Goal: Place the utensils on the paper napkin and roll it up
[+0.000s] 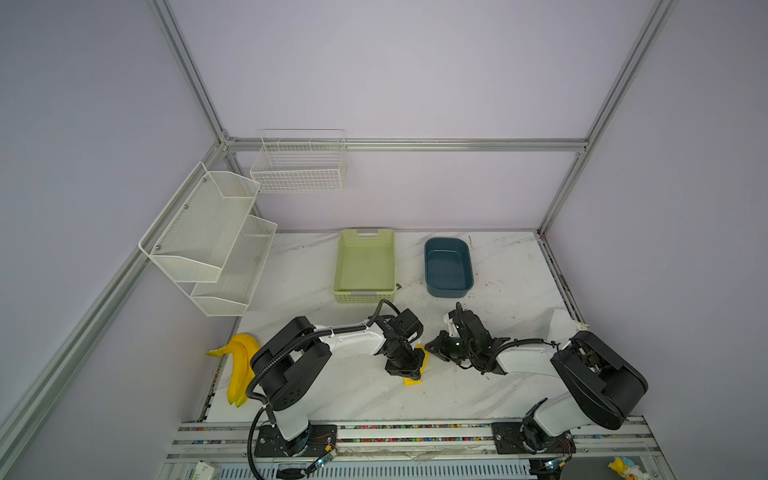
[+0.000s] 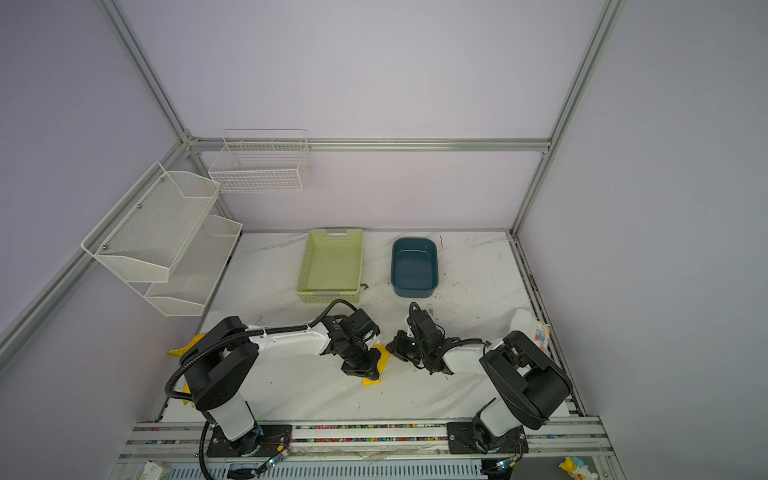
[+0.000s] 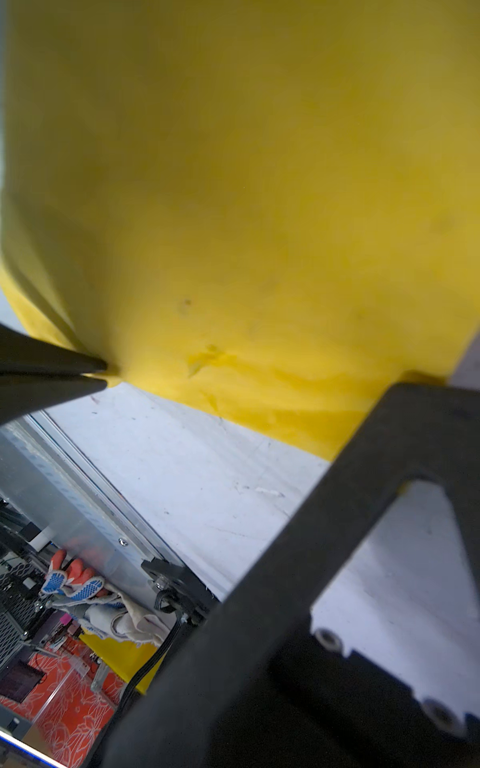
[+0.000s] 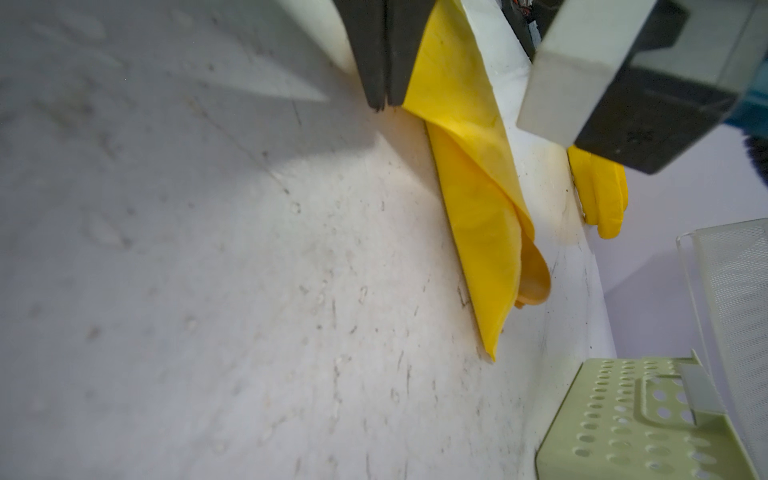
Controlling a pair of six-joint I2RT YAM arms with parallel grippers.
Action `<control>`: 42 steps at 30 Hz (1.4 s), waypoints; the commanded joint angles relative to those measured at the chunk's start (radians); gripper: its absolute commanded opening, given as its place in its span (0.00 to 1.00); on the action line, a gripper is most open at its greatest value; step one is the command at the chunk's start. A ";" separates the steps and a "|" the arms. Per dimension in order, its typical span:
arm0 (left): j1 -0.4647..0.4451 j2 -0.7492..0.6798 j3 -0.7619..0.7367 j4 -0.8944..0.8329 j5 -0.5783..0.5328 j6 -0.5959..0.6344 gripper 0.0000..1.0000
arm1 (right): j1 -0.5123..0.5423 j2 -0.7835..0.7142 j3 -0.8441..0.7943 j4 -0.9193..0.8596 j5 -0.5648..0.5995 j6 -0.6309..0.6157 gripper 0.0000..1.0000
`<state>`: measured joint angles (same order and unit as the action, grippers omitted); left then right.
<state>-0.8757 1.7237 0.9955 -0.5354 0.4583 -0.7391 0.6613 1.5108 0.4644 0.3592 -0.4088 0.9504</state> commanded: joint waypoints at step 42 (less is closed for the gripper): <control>0.115 0.013 0.002 0.009 -0.074 0.028 0.03 | 0.087 -0.012 0.148 -0.273 0.243 -0.124 0.02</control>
<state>-0.7631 1.7325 1.0306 -0.5549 0.3672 -0.6991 0.7521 1.5085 0.5953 0.1207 -0.1963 0.8433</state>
